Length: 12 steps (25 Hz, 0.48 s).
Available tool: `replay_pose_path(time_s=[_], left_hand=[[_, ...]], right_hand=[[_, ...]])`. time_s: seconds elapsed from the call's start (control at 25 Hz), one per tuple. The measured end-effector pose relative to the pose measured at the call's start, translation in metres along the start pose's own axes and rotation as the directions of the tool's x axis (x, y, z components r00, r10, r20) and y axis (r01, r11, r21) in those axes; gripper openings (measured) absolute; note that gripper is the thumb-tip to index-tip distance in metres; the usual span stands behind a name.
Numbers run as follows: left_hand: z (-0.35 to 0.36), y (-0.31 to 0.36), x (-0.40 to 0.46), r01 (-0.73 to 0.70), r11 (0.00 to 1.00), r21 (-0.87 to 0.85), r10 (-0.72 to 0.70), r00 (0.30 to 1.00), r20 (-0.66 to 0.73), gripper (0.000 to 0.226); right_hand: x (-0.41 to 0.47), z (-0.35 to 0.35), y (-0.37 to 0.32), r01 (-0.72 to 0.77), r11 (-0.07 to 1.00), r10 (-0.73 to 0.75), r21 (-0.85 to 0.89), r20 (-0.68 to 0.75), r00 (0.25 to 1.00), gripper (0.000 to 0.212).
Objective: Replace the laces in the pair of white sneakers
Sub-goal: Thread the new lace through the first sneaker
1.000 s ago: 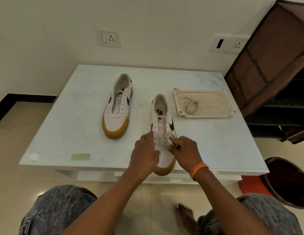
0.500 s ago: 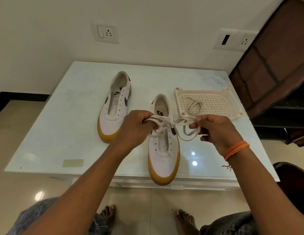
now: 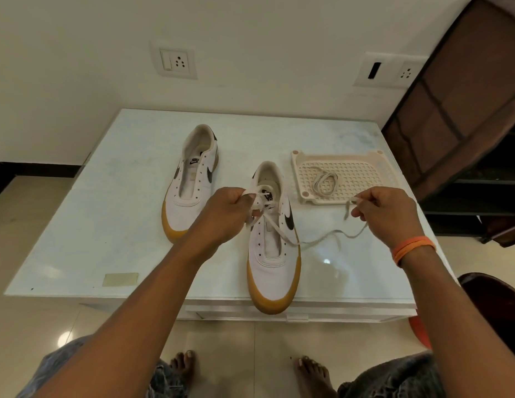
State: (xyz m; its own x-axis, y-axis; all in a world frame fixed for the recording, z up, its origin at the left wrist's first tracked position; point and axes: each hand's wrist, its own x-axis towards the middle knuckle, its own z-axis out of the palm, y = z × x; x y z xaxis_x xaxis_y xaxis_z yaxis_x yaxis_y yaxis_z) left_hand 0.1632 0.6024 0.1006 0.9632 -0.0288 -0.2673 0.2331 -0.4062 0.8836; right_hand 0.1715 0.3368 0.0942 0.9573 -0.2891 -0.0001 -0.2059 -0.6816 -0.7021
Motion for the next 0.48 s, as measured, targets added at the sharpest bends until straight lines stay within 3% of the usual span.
replay_pose_path(time_s=[0.16, 0.24, 0.28, 0.32, 0.4, 0.48], left_hand=[[0.004, 0.006, -0.006, -0.057, 0.997, -0.052, 0.063, 0.991, 0.117, 0.026], [0.007, 0.006, -0.006, -0.12, 0.991, -0.064, 0.127, 0.986, 0.111, 0.025], [0.008, 0.006, -0.006, -0.159, 0.986, -0.057, 0.164, 0.982, 0.098, 0.026], [0.01, 0.006, -0.005, -0.194, 0.98, -0.04, 0.196, 0.977, 0.088, 0.028], [0.014, 0.006, -0.006, -0.241, 0.97, -0.012, 0.241, 0.967, 0.078, 0.031], [0.017, 0.006, -0.006, -0.268, 0.963, 0.018, 0.267, 0.962, 0.065, 0.032]], right_hand=[[-0.002, 0.012, -0.008, -0.028, 0.993, 0.024, 0.112, 0.035, 0.999, 0.024], [-0.008, 0.021, -0.012, 0.075, 0.991, -0.058, -0.116, 0.138, 0.989, 0.048], [-0.014, 0.027, -0.016, 0.152, 0.977, -0.114, -0.147, 0.239, 0.964, 0.061], [-0.022, 0.032, -0.024, 0.197, 0.978, -0.162, -0.07, 0.344, 0.925, 0.065], [-0.037, 0.042, -0.04, 0.14, 0.939, -0.288, 0.314, 0.499, 0.818, 0.051], [-0.046, 0.049, -0.05, 0.147, 0.882, -0.37, 0.448, 0.465, 0.804, 0.027]])
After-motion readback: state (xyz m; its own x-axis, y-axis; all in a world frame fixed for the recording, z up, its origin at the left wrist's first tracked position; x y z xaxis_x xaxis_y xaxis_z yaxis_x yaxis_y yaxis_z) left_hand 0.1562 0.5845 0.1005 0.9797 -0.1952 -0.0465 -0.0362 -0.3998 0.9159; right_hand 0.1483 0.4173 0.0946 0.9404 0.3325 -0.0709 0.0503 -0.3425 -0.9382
